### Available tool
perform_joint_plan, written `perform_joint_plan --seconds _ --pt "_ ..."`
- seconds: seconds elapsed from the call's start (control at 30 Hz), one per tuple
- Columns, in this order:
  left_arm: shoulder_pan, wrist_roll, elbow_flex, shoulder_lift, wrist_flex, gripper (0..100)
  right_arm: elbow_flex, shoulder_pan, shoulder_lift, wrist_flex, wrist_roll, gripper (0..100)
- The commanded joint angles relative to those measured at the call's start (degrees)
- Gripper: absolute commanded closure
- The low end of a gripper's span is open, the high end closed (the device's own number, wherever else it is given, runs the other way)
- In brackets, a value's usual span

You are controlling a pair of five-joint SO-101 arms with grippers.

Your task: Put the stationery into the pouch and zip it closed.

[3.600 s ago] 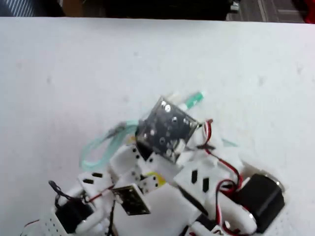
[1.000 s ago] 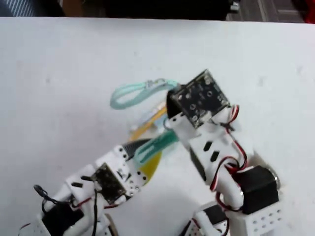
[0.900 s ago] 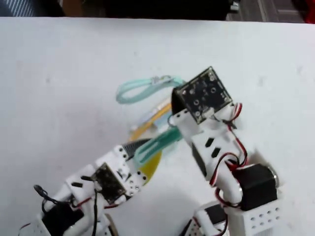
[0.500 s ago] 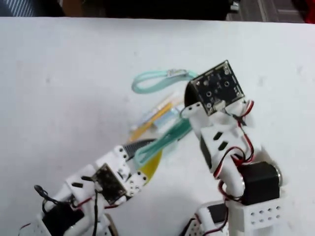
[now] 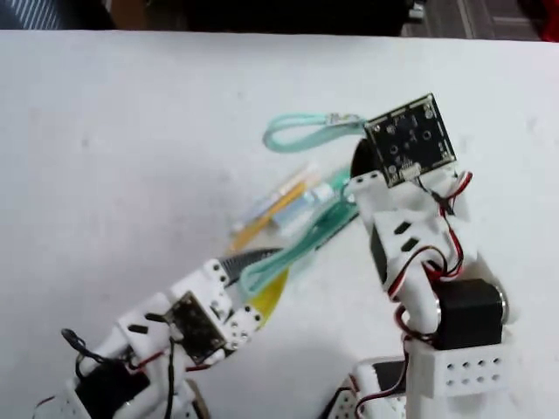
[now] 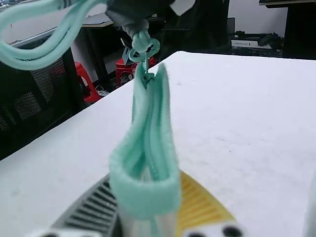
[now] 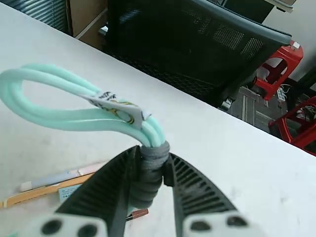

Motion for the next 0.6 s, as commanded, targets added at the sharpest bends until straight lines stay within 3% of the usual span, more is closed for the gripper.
perform_joint_plan --seconds 0.0,0.57 --pt "0.22 0.53 2.37 -0.22 -0.09 98 -0.44 1.8 -0.48 -2.07 0.44 98.2" --pt "0.22 0.53 2.37 -0.22 -0.09 98 -0.35 3.56 -0.48 -2.07 0.09 98.1"
